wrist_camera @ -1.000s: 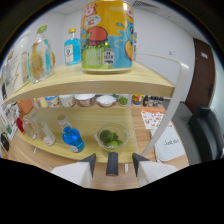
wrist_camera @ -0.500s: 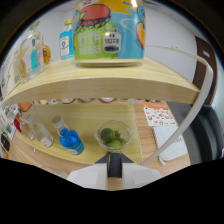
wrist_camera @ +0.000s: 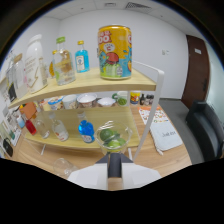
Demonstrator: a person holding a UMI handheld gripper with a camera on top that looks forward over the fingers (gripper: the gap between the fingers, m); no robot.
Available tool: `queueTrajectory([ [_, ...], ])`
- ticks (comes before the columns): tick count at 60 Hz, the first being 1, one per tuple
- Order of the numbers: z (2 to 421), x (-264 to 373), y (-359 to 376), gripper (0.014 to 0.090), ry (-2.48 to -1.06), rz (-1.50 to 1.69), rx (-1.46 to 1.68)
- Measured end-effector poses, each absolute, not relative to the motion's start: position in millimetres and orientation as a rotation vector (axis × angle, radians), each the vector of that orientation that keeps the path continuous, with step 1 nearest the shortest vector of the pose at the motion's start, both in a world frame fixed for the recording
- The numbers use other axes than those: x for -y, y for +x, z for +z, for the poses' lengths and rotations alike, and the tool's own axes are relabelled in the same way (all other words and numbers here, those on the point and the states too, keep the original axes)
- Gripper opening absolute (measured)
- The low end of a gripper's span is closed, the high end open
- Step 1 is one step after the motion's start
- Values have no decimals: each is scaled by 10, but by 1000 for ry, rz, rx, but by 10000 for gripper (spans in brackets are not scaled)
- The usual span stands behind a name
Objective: Make me a cup of Mojito.
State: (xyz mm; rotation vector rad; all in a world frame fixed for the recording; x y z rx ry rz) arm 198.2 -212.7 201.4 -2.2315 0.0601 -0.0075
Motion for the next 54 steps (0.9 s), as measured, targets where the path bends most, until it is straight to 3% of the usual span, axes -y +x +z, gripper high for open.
queueTrajectory([
  [13, 1753, 2542, 1446, 154, -2246, 8, -33],
  [28, 1625, 2526, 1226, 154, -2176, -167, 90],
  [54, 2055, 2132, 1213, 154, -1701, -815, 900],
])
